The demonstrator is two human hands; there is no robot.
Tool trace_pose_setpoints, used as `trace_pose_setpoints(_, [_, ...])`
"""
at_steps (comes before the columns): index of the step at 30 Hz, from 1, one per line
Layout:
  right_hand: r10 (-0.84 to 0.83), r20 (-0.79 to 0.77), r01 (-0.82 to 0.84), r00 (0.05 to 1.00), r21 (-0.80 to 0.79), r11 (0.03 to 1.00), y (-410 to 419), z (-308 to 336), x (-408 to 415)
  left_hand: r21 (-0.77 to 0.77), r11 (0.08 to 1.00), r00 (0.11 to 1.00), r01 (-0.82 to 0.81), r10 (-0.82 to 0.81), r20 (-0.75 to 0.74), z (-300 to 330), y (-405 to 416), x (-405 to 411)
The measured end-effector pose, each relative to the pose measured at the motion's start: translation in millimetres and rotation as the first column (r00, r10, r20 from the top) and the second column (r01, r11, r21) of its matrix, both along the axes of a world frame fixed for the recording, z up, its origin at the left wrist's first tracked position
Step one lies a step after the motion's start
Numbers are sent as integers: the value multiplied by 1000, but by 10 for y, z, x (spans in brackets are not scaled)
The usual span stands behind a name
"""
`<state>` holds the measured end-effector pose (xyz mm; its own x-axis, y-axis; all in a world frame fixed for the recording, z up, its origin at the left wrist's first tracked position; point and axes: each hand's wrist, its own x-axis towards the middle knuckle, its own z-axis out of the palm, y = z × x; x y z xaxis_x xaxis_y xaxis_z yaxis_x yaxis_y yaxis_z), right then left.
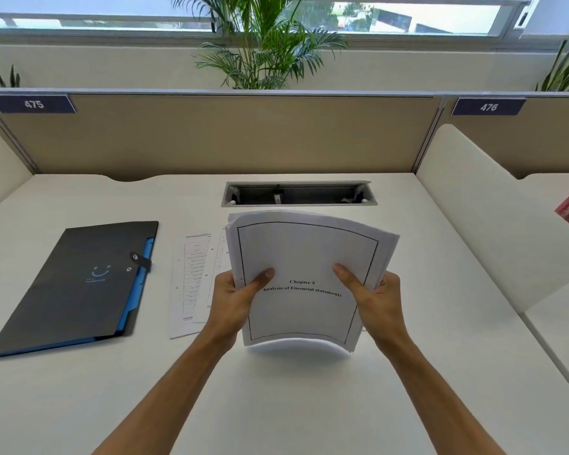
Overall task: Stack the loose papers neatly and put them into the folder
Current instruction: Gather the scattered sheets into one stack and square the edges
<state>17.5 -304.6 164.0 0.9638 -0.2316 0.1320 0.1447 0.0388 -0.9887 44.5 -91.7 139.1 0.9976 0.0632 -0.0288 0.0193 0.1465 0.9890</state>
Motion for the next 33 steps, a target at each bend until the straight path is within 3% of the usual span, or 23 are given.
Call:
trace_pose_setpoints(7, [15, -146, -25, 989, -66, 998, -23, -454, -92, 103, 993, 994, 51, -41, -97, -344, -5, -68])
trace_pose_setpoints(14, [-107, -287, 17, 952, -297, 955, -115, -889, -47, 165, 986, 975, 39, -2, -221, -520, -128, 39])
trace_pose_setpoints(23, [-258, -328, 171, 909, -270, 947, -511, -870, 164, 318, 942, 951, 112, -9, -309, -638, -389, 409])
trace_pose_setpoints(25, [-284, -364, 191, 887, -271, 944, -644, -893, 205, 469, 879, 960, 87, 53, -276, -683, -405, 453])
trace_pose_setpoints(28, [-294, -404, 191, 866, -276, 942, -806, -950, 258, 744, 666, 963, 58, 158, -216, -767, -383, 507])
trace_pose_setpoints(33, [-264, -447, 149, 855, -277, 949, -920, -1041, 287, 922, 359, 963, 147, 159, -216, -911, -416, 603])
